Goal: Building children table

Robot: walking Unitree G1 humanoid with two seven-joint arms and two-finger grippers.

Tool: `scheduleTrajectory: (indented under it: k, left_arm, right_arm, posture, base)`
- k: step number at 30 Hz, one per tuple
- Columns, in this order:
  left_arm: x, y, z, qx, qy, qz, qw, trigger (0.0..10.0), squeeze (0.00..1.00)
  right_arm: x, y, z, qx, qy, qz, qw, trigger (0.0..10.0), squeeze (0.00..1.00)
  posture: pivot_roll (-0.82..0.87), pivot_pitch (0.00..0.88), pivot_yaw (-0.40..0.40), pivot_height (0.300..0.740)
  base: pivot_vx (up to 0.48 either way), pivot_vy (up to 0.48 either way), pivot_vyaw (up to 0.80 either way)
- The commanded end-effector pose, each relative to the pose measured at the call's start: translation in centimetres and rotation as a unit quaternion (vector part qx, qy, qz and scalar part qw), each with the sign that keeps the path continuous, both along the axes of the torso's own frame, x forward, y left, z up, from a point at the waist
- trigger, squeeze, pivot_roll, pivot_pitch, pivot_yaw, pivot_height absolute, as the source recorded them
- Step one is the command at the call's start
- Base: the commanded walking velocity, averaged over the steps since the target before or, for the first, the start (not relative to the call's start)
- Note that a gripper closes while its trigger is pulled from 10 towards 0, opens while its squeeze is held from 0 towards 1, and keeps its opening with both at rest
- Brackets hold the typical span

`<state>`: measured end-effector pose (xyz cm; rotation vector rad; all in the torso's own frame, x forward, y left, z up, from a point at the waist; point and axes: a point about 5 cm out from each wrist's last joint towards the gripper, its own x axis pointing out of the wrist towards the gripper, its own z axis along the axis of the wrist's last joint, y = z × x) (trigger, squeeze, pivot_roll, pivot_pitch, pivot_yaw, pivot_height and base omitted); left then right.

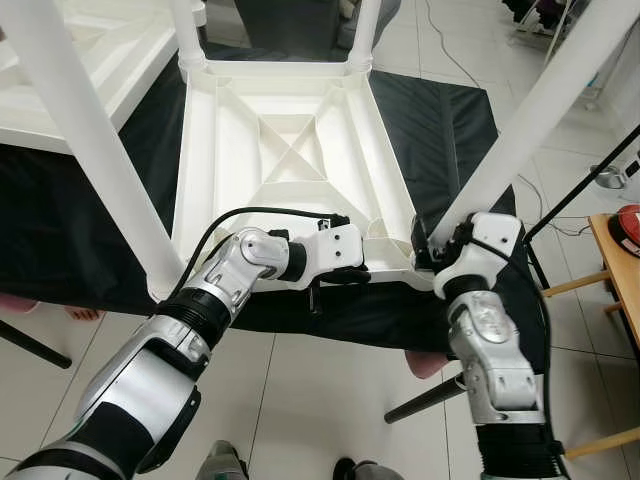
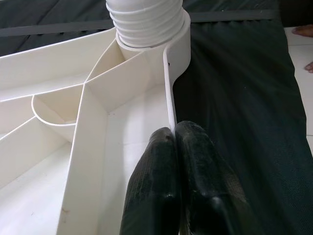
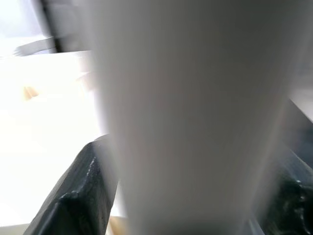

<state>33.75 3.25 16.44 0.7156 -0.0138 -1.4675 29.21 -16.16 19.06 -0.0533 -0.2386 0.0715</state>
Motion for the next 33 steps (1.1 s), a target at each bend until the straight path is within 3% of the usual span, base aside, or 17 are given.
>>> scheduleTrajectory:
  k: [1,2,3,4,6,10,14,15,24,25,26,32,33]
  left_arm:
    - [-1.3,0.0,-1.2,0.041,0.044,-0.079,0.995,0.0,0.0]
    - [-1.3,0.1,-1.2,0.041,0.044,-0.082,0.995,0.0,0.0]
    - [-1.3,0.1,-1.2,0.041,0.044,-0.082,0.995,0.0,0.0]
    - [-1.4,0.1,-1.2,0.041,0.043,-0.084,0.995,0.0,0.0]
    - [-1.4,0.1,-1.2,0.041,0.043,-0.084,0.995,0.0,0.0]
    - [-1.5,0.7,-1.2,0.044,0.041,-0.091,0.994,0.0,0.0]
    - [-1.6,1.0,-1.2,0.045,0.041,-0.093,0.994,0.0,0.0]
    - [-1.6,1.1,-1.2,0.045,0.042,-0.094,0.994,0.0,0.0]
    - [-1.7,1.1,-1.2,0.041,0.044,-0.094,0.994,0.0,0.0]
    - [-1.7,1.1,-1.1,0.04,0.044,-0.094,0.994,0.0,0.0]
    - [-1.7,1.1,-1.1,0.04,0.044,-0.093,0.994,0.0,0.0]
    - [-1.6,1.1,-1.0,0.037,0.044,-0.093,0.994,0.0,0.0]
    - [-1.6,1.0,-1.0,0.036,0.044,-0.093,0.994,0.0,0.0]
  right_arm:
    - [-0.1,0.0,0.5,-0.023,0.0,0.048,0.999,10.0,0.0]
    - [-0.2,-0.2,0.9,-0.058,0.004,0.103,0.993,10.0,0.0]
    - [-0.2,-0.2,0.9,-0.058,0.004,0.103,0.993,10.0,0.0]
    - [-0.3,-0.4,1.2,-0.084,0.01,0.142,0.986,10.0,0.0]
    - [-0.3,-0.4,1.2,-0.084,0.01,0.142,0.986,10.0,0.0]
    - [-0.3,-1.5,0.4,-0.157,0.083,0.292,0.94,10.0,0.0]
    - [0.2,-2.2,0.1,-0.176,0.11,0.328,0.922,10.0,0.0]
    - [0.7,-2.6,0.2,-0.188,0.125,0.352,0.908,10.0,0.0]
    - [2.2,-2.8,0.6,-0.187,0.132,0.379,0.897,10.0,0.0]
    - [2.3,-2.7,0.7,-0.185,0.13,0.38,0.897,0.9,0.0]
    - [2.3,-2.5,0.5,-0.179,0.129,0.378,0.899,0.0,0.0]
    - [2.3,-2.1,-0.4,-0.158,0.13,0.36,0.91,0.0,0.0]
    - [2.4,-2.1,-0.8,-0.15,0.132,0.339,0.919,0.0,0.0]
  posture:
    - [0.11,0.155,-0.039,0.74]
    - [0.11,0.153,-0.038,0.74]
    - [0.11,0.153,-0.038,0.74]
    - [0.11,0.153,-0.038,0.74]
    - [0.11,0.153,-0.038,0.74]
    - [0.12,0.148,-0.044,0.74]
    - [0.12,0.148,-0.044,0.74]
    - [0.13,0.147,-0.048,0.74]
    - [0.14,0.144,-0.049,0.74]
    - [0.14,0.144,-0.049,0.74]
    - [0.14,0.145,-0.049,0.74]
    - [0.14,0.146,-0.048,0.74]
    - [0.14,0.149,-0.048,0.74]
  base:
    - [0.0,0.0,0.0]
    - [0.0,0.0,0.0]
    - [0.0,0.0,0.0]
    - [0.0,0.0,0.0]
    - [0.0,0.0,0.0]
    - [0.0,0.0,0.0]
    - [0.0,0.0,0.0]
    - [0.0,0.0,0.0]
    - [0.0,0.0,0.0]
    - [0.0,0.0,0.0]
    - [0.0,0.0,0.0]
    - [0.0,0.0,0.0]
    - [0.0,0.0,0.0]
